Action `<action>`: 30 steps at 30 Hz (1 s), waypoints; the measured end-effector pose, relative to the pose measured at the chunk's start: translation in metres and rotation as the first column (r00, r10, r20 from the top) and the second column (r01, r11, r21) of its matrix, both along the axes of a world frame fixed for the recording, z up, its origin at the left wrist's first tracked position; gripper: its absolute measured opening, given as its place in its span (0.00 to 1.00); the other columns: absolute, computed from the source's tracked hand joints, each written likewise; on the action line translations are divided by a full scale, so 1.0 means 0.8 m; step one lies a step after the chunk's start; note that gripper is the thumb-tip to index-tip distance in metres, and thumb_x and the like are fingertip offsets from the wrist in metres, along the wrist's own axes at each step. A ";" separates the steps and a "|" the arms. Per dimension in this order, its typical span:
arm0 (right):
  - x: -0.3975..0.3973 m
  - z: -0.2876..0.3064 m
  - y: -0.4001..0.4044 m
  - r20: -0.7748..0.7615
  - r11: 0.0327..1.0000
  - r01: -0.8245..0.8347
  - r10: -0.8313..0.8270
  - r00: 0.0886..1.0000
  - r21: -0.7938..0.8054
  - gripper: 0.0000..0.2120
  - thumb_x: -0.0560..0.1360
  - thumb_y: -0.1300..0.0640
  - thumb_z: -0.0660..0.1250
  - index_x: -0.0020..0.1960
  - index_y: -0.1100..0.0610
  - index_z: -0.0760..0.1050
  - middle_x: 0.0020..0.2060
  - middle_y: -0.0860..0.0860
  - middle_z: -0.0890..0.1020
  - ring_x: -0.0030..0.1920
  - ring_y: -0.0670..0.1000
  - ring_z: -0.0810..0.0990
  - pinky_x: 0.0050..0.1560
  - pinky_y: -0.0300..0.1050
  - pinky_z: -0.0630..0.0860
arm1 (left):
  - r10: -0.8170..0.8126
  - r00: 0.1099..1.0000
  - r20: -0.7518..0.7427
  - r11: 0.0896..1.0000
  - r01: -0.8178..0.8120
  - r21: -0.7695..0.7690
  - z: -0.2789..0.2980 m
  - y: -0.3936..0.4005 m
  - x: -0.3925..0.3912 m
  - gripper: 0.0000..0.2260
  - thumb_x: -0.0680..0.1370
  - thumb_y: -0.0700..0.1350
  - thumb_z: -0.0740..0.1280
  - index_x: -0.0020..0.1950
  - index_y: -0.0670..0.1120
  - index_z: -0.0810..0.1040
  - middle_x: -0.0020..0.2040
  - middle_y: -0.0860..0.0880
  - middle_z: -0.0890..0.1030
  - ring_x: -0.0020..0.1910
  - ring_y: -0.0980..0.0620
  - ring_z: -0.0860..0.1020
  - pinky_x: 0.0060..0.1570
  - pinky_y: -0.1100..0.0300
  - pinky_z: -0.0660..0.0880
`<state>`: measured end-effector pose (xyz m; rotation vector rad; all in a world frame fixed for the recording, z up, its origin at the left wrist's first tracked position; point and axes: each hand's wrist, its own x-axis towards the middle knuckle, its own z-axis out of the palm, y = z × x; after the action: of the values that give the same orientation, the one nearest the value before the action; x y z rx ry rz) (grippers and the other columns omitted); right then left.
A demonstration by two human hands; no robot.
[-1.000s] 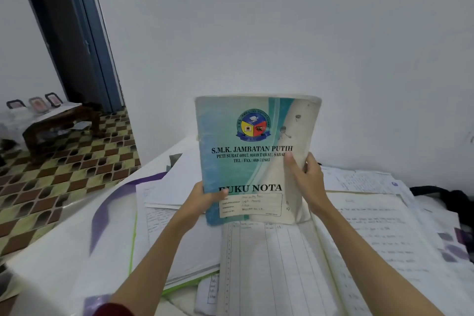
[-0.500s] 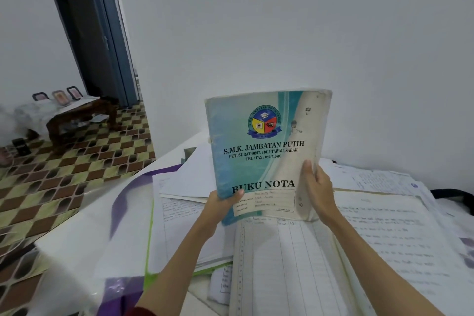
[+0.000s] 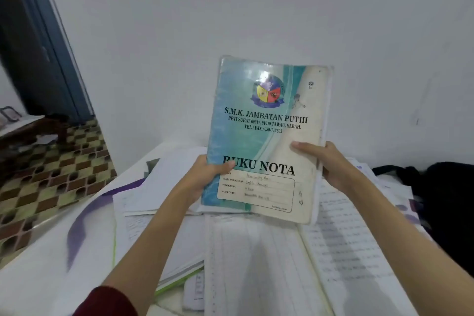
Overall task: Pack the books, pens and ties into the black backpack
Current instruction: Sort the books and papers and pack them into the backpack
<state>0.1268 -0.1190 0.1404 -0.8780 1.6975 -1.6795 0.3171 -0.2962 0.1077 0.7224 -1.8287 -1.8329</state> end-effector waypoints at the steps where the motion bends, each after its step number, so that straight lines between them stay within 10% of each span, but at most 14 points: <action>1: -0.006 0.008 0.016 0.040 1.000 -0.027 0.026 0.999 0.001 0.19 0.67 0.56 0.74 0.56 0.58 0.79 0.48 0.54 0.85 0.49 0.54 0.84 0.49 0.48 0.81 | -0.062 0.998 0.007 0.998 0.062 0.004 0.009 0.005 -0.010 0.10 0.74 0.39 0.69 0.54 0.40 0.78 0.49 0.41 0.84 0.46 0.44 0.83 0.43 0.53 0.81; 6: -0.039 0.017 0.123 0.244 0.997 0.074 -0.069 0.967 -0.009 0.18 0.67 0.58 0.69 0.57 0.58 0.77 0.45 0.55 0.86 0.43 0.53 0.85 0.36 0.45 0.81 | -0.322 0.945 0.062 0.947 0.320 0.039 0.038 0.065 -0.089 0.15 0.70 0.39 0.71 0.56 0.39 0.77 0.51 0.38 0.83 0.47 0.41 0.82 0.44 0.49 0.81; 15: -0.114 0.018 0.359 0.242 0.908 0.410 -0.382 0.892 -0.081 0.25 0.68 0.67 0.68 0.65 0.63 0.73 0.53 0.60 0.83 0.50 0.60 0.83 0.41 0.52 0.82 | -0.541 0.836 0.093 0.841 0.540 0.033 0.037 0.272 -0.241 0.09 0.73 0.38 0.71 0.53 0.42 0.78 0.45 0.44 0.85 0.38 0.48 0.84 0.35 0.58 0.81; 19: -0.157 0.017 0.477 0.191 0.871 0.484 -0.464 0.865 -0.077 0.18 0.72 0.70 0.65 0.61 0.63 0.74 0.49 0.59 0.84 0.45 0.58 0.85 0.37 0.50 0.82 | -0.590 0.784 0.193 0.762 0.620 -0.188 0.016 0.375 -0.292 0.13 0.77 0.53 0.66 0.58 0.49 0.77 0.50 0.51 0.84 0.46 0.54 0.83 0.46 0.58 0.80; 23: -0.203 0.016 0.582 0.149 0.816 0.569 -0.553 0.820 -0.101 0.16 0.72 0.72 0.64 0.59 0.64 0.75 0.43 0.56 0.85 0.42 0.56 0.85 0.36 0.48 0.82 | -0.695 0.695 0.184 0.699 0.713 -0.054 -0.018 0.464 -0.327 0.21 0.76 0.65 0.51 0.59 0.58 0.75 0.56 0.56 0.82 0.57 0.57 0.79 0.60 0.56 0.73; 30: -0.256 0.003 0.660 0.181 0.774 0.623 -0.600 0.779 -0.118 0.13 0.72 0.75 0.62 0.53 0.64 0.76 0.38 0.51 0.85 0.34 0.51 0.85 0.32 0.44 0.81 | -0.596 0.575 0.560 0.412 0.818 -0.402 -0.105 0.551 -0.340 0.45 0.68 0.58 0.74 0.77 0.57 0.51 0.73 0.59 0.63 0.72 0.59 0.60 0.72 0.58 0.57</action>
<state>-0.0783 0.4087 0.1432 -0.2548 1.8854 -2.2808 0.0447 0.1447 0.0240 -0.1102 -3.1303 -1.2984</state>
